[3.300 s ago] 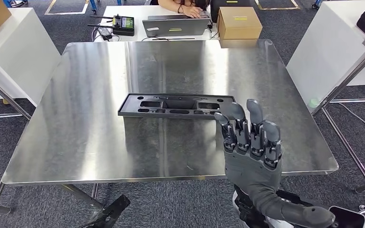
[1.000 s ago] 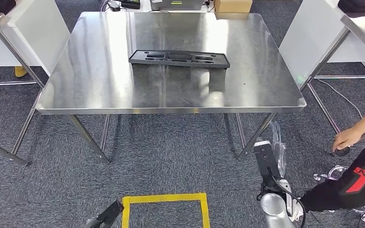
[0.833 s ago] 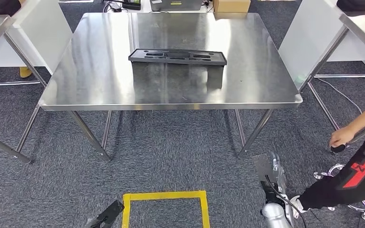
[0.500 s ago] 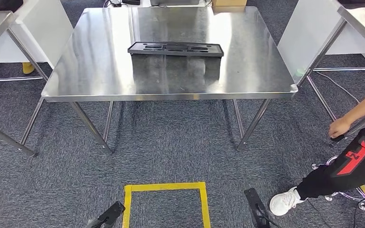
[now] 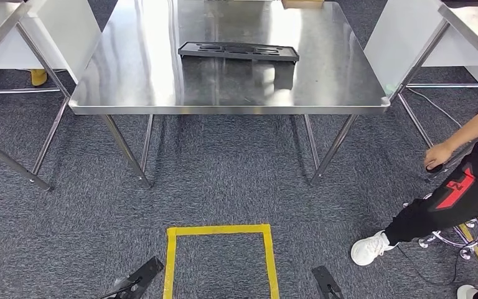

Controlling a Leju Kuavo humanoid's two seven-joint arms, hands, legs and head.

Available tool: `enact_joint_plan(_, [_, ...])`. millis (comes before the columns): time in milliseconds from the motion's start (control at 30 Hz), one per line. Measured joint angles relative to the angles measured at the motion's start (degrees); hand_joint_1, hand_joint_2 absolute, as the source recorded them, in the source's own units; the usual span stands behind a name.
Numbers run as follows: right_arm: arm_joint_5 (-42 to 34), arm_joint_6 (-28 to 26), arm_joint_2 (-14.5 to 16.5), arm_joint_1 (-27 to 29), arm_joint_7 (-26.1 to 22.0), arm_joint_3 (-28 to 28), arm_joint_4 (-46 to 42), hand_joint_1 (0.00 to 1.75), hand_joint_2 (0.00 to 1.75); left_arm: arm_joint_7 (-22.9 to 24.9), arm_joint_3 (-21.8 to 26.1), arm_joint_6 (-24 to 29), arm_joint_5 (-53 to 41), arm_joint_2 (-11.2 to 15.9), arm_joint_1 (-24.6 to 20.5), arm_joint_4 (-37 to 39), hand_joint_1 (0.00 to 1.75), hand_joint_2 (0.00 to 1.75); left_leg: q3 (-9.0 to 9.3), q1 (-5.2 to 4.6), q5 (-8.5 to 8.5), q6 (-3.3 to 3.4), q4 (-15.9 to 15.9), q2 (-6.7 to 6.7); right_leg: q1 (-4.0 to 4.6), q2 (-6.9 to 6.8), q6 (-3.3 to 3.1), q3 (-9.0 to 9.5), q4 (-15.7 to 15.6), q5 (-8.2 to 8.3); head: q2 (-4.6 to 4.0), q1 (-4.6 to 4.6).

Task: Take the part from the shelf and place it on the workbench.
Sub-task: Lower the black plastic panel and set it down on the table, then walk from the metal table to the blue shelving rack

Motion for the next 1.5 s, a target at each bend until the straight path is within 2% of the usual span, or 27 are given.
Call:
enact_joint_plan(67, [0.2,-0.33,-0.09,-0.27,-0.5,-0.08,0.03,0.0,0.0,0.01,0.0,-0.16,-0.19,-0.02,-0.21,-0.01,0.0,0.0,-0.84,-0.13,1.18,-0.61,-0.04,0.04,0.41,0.11,-0.49,5.25,-8.2,-0.05,0.0,-0.06])
enact_joint_plan(100, [0.29,-0.44,-0.1,-0.37,-0.69,-0.14,0.05,0.0,0.0,0.02,-0.01,-0.2,-0.3,-0.03,-0.33,-0.02,0.0,0.0,-1.03,-0.18,1.77,-0.89,-0.13,0.06,0.64,0.2,-0.86,6.25,-10.22,-0.47,0.0,-0.08])
enact_joint_plan(200, [0.36,-0.5,-0.08,-0.32,-0.86,-0.37,0.23,0.0,0.0,0.04,-0.02,-0.3,-0.49,-0.08,-0.47,0.01,0.0,0.0,-1.58,-0.08,2.33,-1.73,-0.04,-0.1,0.41,0.17,-2.08,5.45,-10.74,0.38,0.0,-0.12])
enact_joint_plan(233, [0.35,-0.48,-0.07,-0.32,-0.8,-0.43,0.31,0.0,0.0,0.06,-0.02,-0.35,-0.51,-0.09,-0.46,0.02,0.0,0.0,-2.03,0.01,0.66,-2.02,1.06,-0.19,0.17,0.05,-2.81,4.96,-10.68,0.95,0.0,-0.15])
enact_joint_plan(300, [0.38,-0.4,-0.03,-0.39,-0.44,-0.5,0.42,0.0,0.0,0.1,-0.02,-0.41,-0.55,-0.08,-0.47,0.02,0.0,0.0,-3.4,0.22,-5.4,-2.5,6.51,-0.29,0.05,-0.13,-3.94,3.74,-10.54,2.26,0.0,-0.24])
enact_joint_plan(367, [0.46,-0.37,-0.02,-0.39,0.15,-0.54,0.45,0.0,0.0,0.14,-0.02,-0.44,-0.56,-0.1,-0.49,0.02,0.0,0.0,-4.44,0.43,-9.62,-2.84,13.83,-0.29,0.26,-0.22,-4.31,1.95,-10.23,3.59,0.0,-0.27])
enact_joint_plan(433, [0.56,-0.41,0.0,-0.39,0.64,-0.57,0.48,0.0,0.0,0.16,-0.02,-0.44,-0.56,-0.15,-0.49,0.02,0.0,0.0,-3.18,0.62,-8.35,-3.04,16.58,-0.29,0.36,-0.25,-4.1,-0.05,-9.64,4.69,0.0,-0.27])
enact_joint_plan(467, [0.6,-0.43,0.02,-0.39,0.79,-0.57,0.49,0.0,0.0,0.17,-0.02,-0.44,-0.57,-0.19,-0.52,0.02,0.0,0.0,-1.22,0.75,-6.63,-3.07,15.17,-0.28,0.35,-0.25,-3.92,-1.04,-9.22,5.14,0.0,-0.28])
enact_joint_plan(500, [0.62,-0.46,0.03,-0.39,0.85,-0.57,0.5,0.0,0.0,0.17,-0.02,-0.43,-0.57,-0.24,-0.61,0.0,0.0,0.0,1.51,0.88,-5.73,-3.05,11.92,-0.31,0.34,-0.23,-3.68,-1.88,-8.76,5.49,0.0,-0.29])
enact_joint_plan(567, [0.61,-0.5,0.08,-0.4,0.87,-0.58,0.51,0.0,0.0,0.17,-0.03,-0.41,-0.61,-0.33,-0.87,-0.05,0.0,0.0,6.99,0.8,-6.52,-2.81,4.14,-0.44,0.49,-0.23,-2.94,-3.03,-8.04,6.23,0.0,-0.23])
enact_joint_plan(633, [0.37,-0.51,0.17,-0.49,0.87,-0.76,0.53,0.0,0.0,-0.11,-0.08,0.14,-0.97,-0.38,-0.67,0.09,0.0,0.0,9.07,0.31,-7.96,-2.3,0.14,-0.57,0.51,-0.31,-2.02,-3.59,-7.91,7.2,0.0,-0.15])
enact_joint_plan(700, [-0.06,-0.54,0.27,-0.31,0.82,-1.24,0.57,0.0,0.0,-1.3,-0.23,1.97,-1.61,-0.4,0.81,0.8,0.0,0.0,8.26,0.07,-7.28,-1.28,-0.5,-0.3,0.39,-0.23,-1.3,-4.14,-7.83,7.63,0.0,-0.18])
enact_joint_plan(733, [-0.21,-0.55,0.38,-0.09,0.79,-1.5,0.62,0.0,0.0,-2.13,-0.31,3.19,-1.86,-0.42,1.85,1.39,0.0,0.0,7.64,0.06,-6.62,-0.6,-0.67,-0.11,0.34,-0.15,-1.31,-4.59,-7.06,6.51,0.0,-0.16])
enact_joint_plan(800, [-0.13,-0.54,0.51,0.26,0.7,-1.86,0.72,0.0,0.0,-3.39,-0.39,4.94,-2.0,-0.47,3.66,2.6,0.0,0.0,6.02,0.15,-5.04,0.38,-0.88,0.19,0.21,-0.05,-1.96,-5.94,-2.67,1.43,0.0,-0.05])
enact_joint_plan(867, [0.16,-0.45,0.53,0.22,0.63,-1.98,0.76,0.0,0.0,-3.85,-0.39,5.44,-1.94,-0.49,4.56,3.53,0.0,0.0,4.07,0.06,-3.4,0.57,-0.81,0.23,0.22,-0.01,-2.05,-6.94,4.13,-3.05,0.0,0.12])
enact_joint_plan(900, [0.3,-0.39,0.48,0.14,0.59,-2.01,0.77,0.0,0.0,-3.93,-0.39,5.48,-1.89,-0.5,4.79,3.9,0.0,0.0,3.07,0.03,-2.57,0.49,-0.76,0.28,0.19,0.0,-1.53,-6.76,6.75,-3.43,0.0,0.12])
enact_joint_plan(967, [0.5,-0.3,0.39,0.08,0.57,-2.05,0.79,0.0,0.0,-3.98,-0.38,5.51,-1.8,-0.49,5.11,4.5,0.0,0.0,0.95,0.06,-0.95,0.19,-0.58,0.37,0.09,0.02,0.11,-4.14,7.33,-0.84,0.0,0.11])
enact_joint_plan(1033, [0.6,-0.26,0.31,-0.06,0.56,-2.09,0.8,0.0,0.0,-4.0,-0.37,5.51,-1.79,-0.49,5.3,4.92,0.0,0.0,-1.01,0.06,0.56,-0.36,-0.27,0.35,0.07,0.06,0.73,2.09,0.22,0.77,0.0,0.13])
enact_joint_plan(1067, [0.66,-0.25,0.26,-0.22,0.53,-2.11,0.8,0.0,0.0,-4.02,-0.37,5.5,-1.77,-0.48,5.33,5.07,0.0,0.0,-1.68,0.01,1.29,-0.7,-0.13,0.35,0.24,0.14,0.23,5.53,-4.86,-0.1,0.0,0.11])
enact_joint_plan(1133, [0.77,-0.22,0.25,-0.44,0.49,-2.16,0.84,0.0,0.0,-4.08,-0.36,5.5,-1.73,-0.42,5.35,5.29,0.0,0.0,-2.16,-0.1,2.83,-1.29,-0.37,0.35,0.72,0.32,-0.99,9.14,-11.27,-2.26,0.0,0.12])
enact_joint_plan(1200, [0.93,-0.21,0.29,-0.37,0.51,-2.27,0.92,0.0,0.0,-4.16,-0.35,5.5,-1.71,-0.35,5.49,5.63,0.0,0.0,-2.4,0.02,3.74,-1.83,-0.69,0.21,0.6,0.27,-1.98,8.31,-11.5,-1.79,0.0,0.1])
enact_joint_plan(1233, [1.11,-0.21,0.31,-0.32,0.54,-2.33,0.96,0.0,0.0,-4.21,-0.35,5.5,-1.71,-0.31,5.68,5.8,0.0,0.0,-2.78,0.12,2.65,-2.1,-0.09,0.09,0.44,0.17,-2.66,7.71,-11.37,-1.25,0.0,0.05])
enact_joint_plan(1333, [1.86,-0.22,0.3,-0.28,0.63,-2.45,1.02,0.0,0.0,-4.34,-0.36,5.58,-1.71,-0.23,6.2,6.2,0.0,0.0,-4.46,0.37,-6.46,-2.71,7.75,-0.08,0.36,-0.18,-4.52,5.51,-11.24,0.96,0.0,-0.18])
enact_joint_plan(1367, [2.13,-0.22,0.28,-0.29,0.63,-2.47,1.02,0.0,0.0,-4.38,-0.36,5.67,-1.7,-0.22,6.25,6.27,0.0,0.0,-4.9,0.41,-8.83,-2.85,11.73,-0.09,0.51,-0.28,-4.73,4.66,-11.14,1.71,0.0,-0.21])
enact_joint_plan(1400, [2.37,-0.24,0.27,-0.3,0.64,-2.49,1.02,0.0,0.0,-4.42,-0.36,5.76,-1.69,-0.22,6.28,6.33,0.0,0.0,-4.99,0.43,-9.65,-2.93,15.05,-0.1,0.66,-0.35,-4.76,3.74,-10.95,2.44,0.0,-0.21])
enact_joint_plan(1467, [2.8,-0.28,0.26,-0.3,0.69,-2.51,1.02,0.0,0.0,-4.45,-0.35,5.9,-1.63,-0.23,6.37,6.46,0.0,0.0,-3.0,0.45,-7.49,-2.86,16.97,-0.1,0.84,-0.43,-4.59,1.58,-10.25,3.69,0.0,-0.22])
enact_joint_plan(1500, [2.92,-0.31,0.26,-0.3,0.73,-2.52,1.02,0.0,0.0,-4.46,-0.35,5.92,-1.61,-0.24,6.41,6.52,0.0,0.0,-0.65,0.46,-5.98,-2.68,14.93,-0.12,0.87,-0.41,-4.42,0.55,-9.78,4.17,0.0,-0.23])
